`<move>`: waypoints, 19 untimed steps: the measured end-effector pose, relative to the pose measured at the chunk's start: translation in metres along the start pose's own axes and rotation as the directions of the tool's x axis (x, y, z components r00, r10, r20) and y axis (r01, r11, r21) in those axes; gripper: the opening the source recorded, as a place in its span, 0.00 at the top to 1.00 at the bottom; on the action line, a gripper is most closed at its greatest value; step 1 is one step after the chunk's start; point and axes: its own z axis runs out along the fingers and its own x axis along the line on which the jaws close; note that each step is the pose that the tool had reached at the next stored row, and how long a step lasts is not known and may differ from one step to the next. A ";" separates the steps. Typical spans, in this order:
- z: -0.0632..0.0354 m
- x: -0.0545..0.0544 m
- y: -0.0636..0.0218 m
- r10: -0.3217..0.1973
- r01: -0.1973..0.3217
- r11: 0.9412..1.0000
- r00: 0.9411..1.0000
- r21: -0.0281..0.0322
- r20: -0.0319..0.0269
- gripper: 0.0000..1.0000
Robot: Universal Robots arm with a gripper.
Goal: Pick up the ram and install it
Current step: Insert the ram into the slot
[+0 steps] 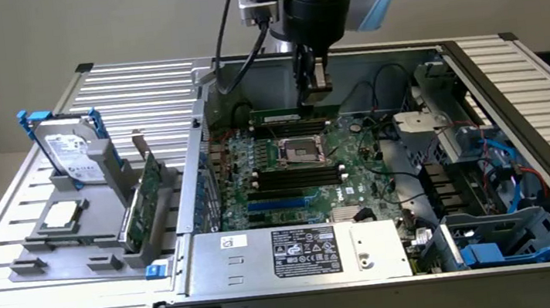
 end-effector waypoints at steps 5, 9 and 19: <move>0.0083 0.002 0.0019 0.000 0.000 1.000 1.000 0.000 -0.005 0.87; 0.0112 0.008 0.0023 0.004 -0.004 1.000 1.000 0.003 -0.009 0.87; 0.0268 0.016 0.0021 0.041 -0.040 0.999 0.999 0.022 -0.009 0.87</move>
